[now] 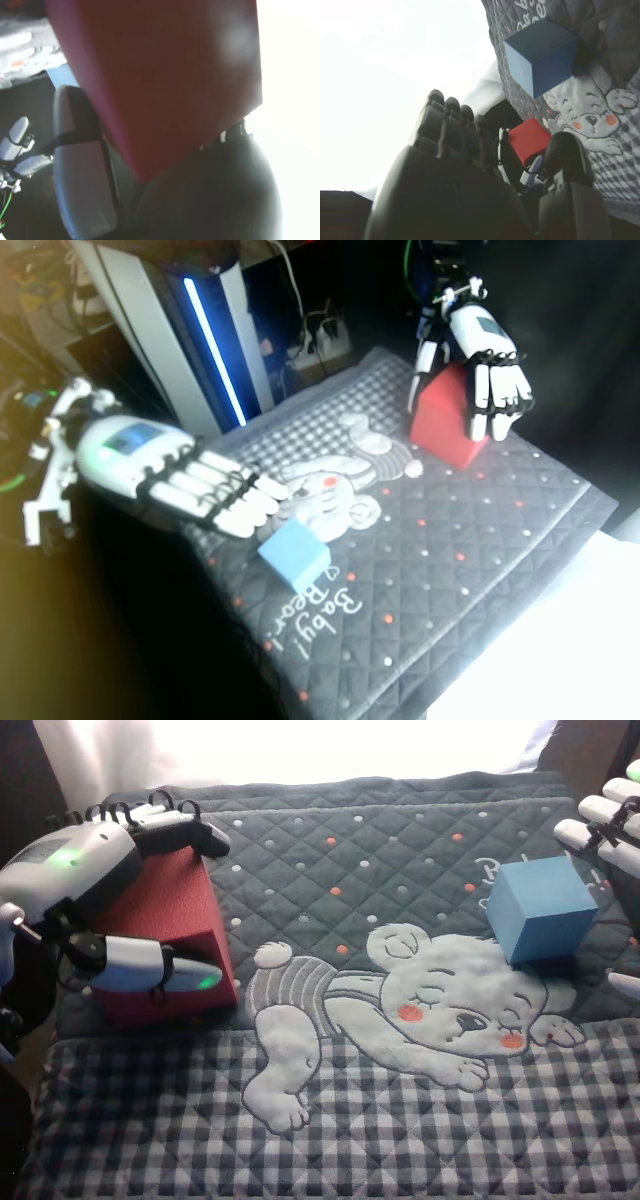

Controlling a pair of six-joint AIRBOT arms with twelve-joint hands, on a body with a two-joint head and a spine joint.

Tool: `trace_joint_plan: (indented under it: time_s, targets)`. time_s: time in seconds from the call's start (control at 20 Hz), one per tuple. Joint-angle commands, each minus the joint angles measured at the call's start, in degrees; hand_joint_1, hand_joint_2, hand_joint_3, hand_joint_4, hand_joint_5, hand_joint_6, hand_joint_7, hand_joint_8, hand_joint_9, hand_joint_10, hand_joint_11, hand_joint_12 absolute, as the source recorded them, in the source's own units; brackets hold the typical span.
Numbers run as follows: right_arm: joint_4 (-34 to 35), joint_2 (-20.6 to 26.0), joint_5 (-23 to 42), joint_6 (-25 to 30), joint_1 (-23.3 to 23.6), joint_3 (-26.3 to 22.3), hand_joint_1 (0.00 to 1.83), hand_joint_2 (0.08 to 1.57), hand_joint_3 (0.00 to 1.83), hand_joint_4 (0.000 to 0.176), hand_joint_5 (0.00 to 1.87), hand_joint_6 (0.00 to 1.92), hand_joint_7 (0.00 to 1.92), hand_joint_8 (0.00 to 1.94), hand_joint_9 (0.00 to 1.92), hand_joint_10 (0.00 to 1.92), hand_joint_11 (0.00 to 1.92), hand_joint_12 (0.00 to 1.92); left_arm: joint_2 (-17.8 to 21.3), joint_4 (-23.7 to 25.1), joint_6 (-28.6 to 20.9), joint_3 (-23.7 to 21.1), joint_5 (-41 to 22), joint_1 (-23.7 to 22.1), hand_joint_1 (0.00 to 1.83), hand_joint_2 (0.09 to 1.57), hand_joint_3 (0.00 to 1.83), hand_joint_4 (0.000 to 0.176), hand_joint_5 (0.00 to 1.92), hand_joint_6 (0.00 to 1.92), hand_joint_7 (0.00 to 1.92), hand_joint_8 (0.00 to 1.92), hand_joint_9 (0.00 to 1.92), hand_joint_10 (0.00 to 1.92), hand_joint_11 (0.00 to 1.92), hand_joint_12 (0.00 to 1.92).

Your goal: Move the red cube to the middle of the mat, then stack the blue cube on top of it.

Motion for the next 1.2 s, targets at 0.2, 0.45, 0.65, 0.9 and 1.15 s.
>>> trace_joint_plan:
  time_s: [0.2,0.45,0.65,0.9,1.15]
  targets:
    - [-0.36,0.11,7.02,-0.39,0.32,0.29,0.43,1.29,0.01,0.0,0.0,0.0,0.0,0.0,0.0,0.0,0.0,0.0,0.9,6.75,-5.84,-1.33,-16.47,-1.0,1.62,1.22,0.03,0.099,0.11,1.57,0.0,1.68,0.55,1.71,0.54,1.92]
    - [-0.34,-0.14,7.03,-0.39,0.33,0.48,0.52,1.3,0.01,0.0,0.0,0.0,0.0,0.0,0.0,0.0,0.0,0.0,-2.09,11.42,-7.8,-0.37,-15.71,-5.22,1.6,1.24,0.0,0.072,0.19,1.4,0.05,1.49,0.54,1.7,0.53,1.92]
    - [-0.32,-0.18,7.03,-0.39,0.33,0.5,0.53,1.3,0.01,0.0,0.0,0.0,0.0,0.0,0.0,0.0,0.0,0.0,-7.13,13.45,-10.61,2.83,-9.82,-8.64,1.38,1.19,0.0,0.101,0.12,1.54,0.09,1.51,0.19,1.73,0.29,1.92]
    - [-0.18,-0.18,7.02,-0.39,0.24,0.5,0.62,1.29,0.0,0.0,0.0,0.0,0.0,0.0,0.0,0.0,0.0,0.0,-11.65,15.54,-12.7,6.22,-2.23,-11.21,1.23,1.1,0.0,0.009,0.23,1.26,0.12,1.45,0.17,1.68,0.33,1.92]
    - [0.19,-0.17,7.02,-0.38,0.16,0.51,0.47,1.34,0.02,0.0,0.0,0.0,0.0,0.0,0.0,0.0,0.0,0.0,-12.64,16.27,-14.76,7.27,-0.12,-11.11,0.64,1.02,0.0,0.105,0.0,0.08,0.01,0.05,0.0,0.11,0.0,0.92]
